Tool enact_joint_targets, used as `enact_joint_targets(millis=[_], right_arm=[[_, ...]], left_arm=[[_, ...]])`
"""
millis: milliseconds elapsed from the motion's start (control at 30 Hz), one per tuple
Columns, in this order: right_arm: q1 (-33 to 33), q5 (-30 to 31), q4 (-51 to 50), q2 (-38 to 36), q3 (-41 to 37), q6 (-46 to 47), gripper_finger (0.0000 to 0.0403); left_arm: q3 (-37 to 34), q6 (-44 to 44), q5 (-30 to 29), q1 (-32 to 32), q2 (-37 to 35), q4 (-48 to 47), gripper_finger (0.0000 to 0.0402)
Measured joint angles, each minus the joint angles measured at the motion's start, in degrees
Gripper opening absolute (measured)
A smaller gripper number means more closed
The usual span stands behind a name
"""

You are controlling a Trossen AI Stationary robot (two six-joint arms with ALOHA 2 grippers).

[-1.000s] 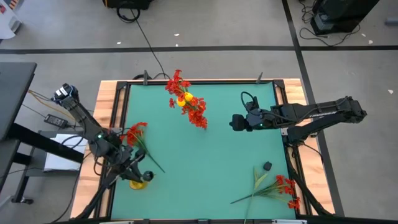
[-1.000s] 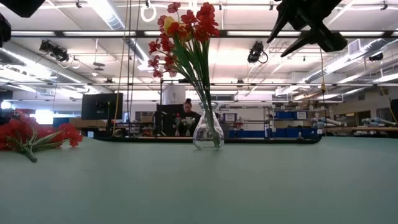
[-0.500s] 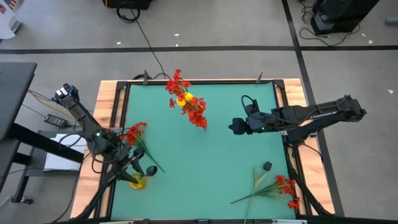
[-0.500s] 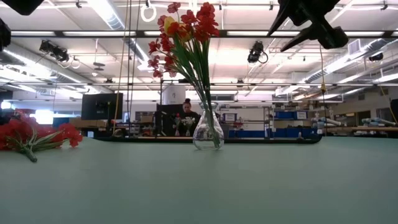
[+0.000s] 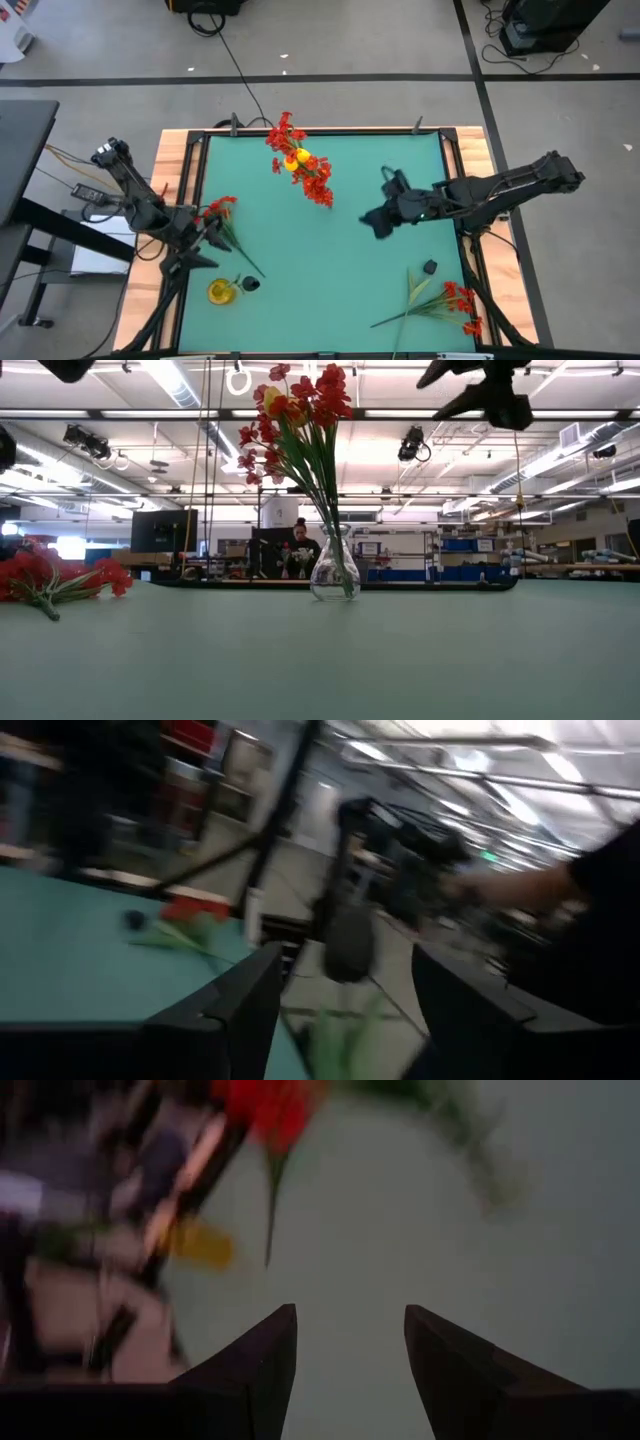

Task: Sort flowers into vase by color
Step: Put the black tulip into the yellow vase

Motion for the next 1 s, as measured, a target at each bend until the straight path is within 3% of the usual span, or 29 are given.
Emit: enact_joint_targets(millis=[133,233,333,533,800,1000], right_arm=[[1.05,-6.49,1.55,4.44,0.00,-1.12,0.0193],[1.54,-7.52,-1.56,7.89,0.00,9.11,0.0185],[2.95,-12.74,-3.94,10.77,0.00,18.00,0.0175],[10.65,-18.32,-9.29,14.64,0.00,33.72,0.0160],[23.66,-18.98,-16.04,16.82,0.00,53.50,0.0169],[30.25,-18.17,-19.38,17.38,-1.26,62.90,0.0187]], left_arm=[[2.30,-1.67,-7.59,0.05,-1.68,-6.55,0.0215],[4.87,-4.77,-10.25,0.78,-1.67,-12.34,0.0206],[7.41,-9.99,-13.00,2.11,-1.46,-16.90,0.0202],[11.71,-25.53,-18.73,6.50,1.83,-30.98,0.0201],[11.99,-44.98,-15.58,12.49,10.55,-38.19,0.0201],[12.02,-47.68,-8.71,17.18,15.74,-38.04,0.0201]])
